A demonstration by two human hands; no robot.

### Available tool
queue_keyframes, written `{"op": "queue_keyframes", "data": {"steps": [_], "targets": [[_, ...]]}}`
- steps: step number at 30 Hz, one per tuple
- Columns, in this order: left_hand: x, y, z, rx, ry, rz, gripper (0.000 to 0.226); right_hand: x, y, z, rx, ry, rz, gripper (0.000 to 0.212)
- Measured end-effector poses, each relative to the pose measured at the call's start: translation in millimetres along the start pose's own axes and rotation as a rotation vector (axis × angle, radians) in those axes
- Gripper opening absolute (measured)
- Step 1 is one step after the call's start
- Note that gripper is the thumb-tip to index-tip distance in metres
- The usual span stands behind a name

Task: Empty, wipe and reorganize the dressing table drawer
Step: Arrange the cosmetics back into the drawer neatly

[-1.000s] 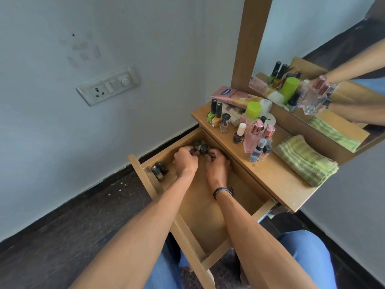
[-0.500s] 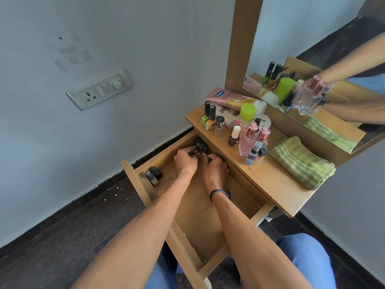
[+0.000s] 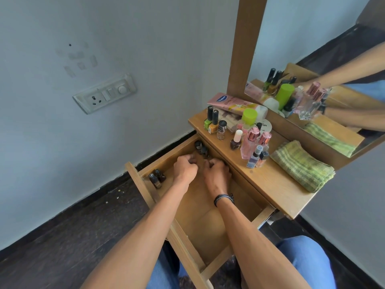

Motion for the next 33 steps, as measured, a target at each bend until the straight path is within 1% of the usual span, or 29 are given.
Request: {"op": "queue_keyframes", "data": {"steps": [5,7,9,11,13,15,17,21,26,33], "targets": [[9.9,2.0,-9.2,-0.052,0.009,0.024,0.042,3.5,1.5,-10.4,-0.014,-0.041,-0.008,0.018],[14.3,6.2,-16.8,-0.105,0.049,0.018,0.036,6.7,-0.6,-17.0,-0.007,-0.066,0.003,0.014],[19.2,14.5,-25.2,-0.201,0.118,-0.019,0.027,15.5,-5.2,-27.0,0.042,-0.068,0.002,0.014],[22.7,28.2,-33.0,-0.329,0.169,-0.060,0.020,27.1,-7.7,-38.2,0.085,-0.031,-0.024,0.015],[22.1,45.5,-38.7,-0.430,0.189,-0.074,0.019,36.4,-6.9,-48.1,0.111,0.001,-0.048,0.015],[17.3,63.7,-42.1,-0.488,0.196,-0.075,0.023,41.4,-5.2,-55.9,0.132,0.011,-0.045,0.013],[10.3,78.8,-43.2,-0.510,0.216,-0.070,0.028,45.6,-4.1,-61.2,0.158,0.030,-0.058,0.013],[0.7,94.4,-45.0,-0.487,0.282,-0.038,0.034,53.3,-5.2,-65.8,0.234,0.067,-0.098,0.013],[-3.3,100.9,-46.6,-0.471,0.344,0.029,0.035,62.0,-1.1,-66.3,0.277,0.060,-0.119,0.012],[-0.9,100.7,-45.0,-0.524,0.368,0.132,0.029,62.1,4.0,-65.2,0.274,0.050,-0.089,0.012]]}}
Point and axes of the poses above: each hand's wrist, its own z-axis towards the middle knuckle, its own x-axis out of the back of the hand, y = z × x, the point moved 2 cm from there along z, towards the middle knuckle, and after that the axes turned 9 degrees about z, right-handed, at the moved point
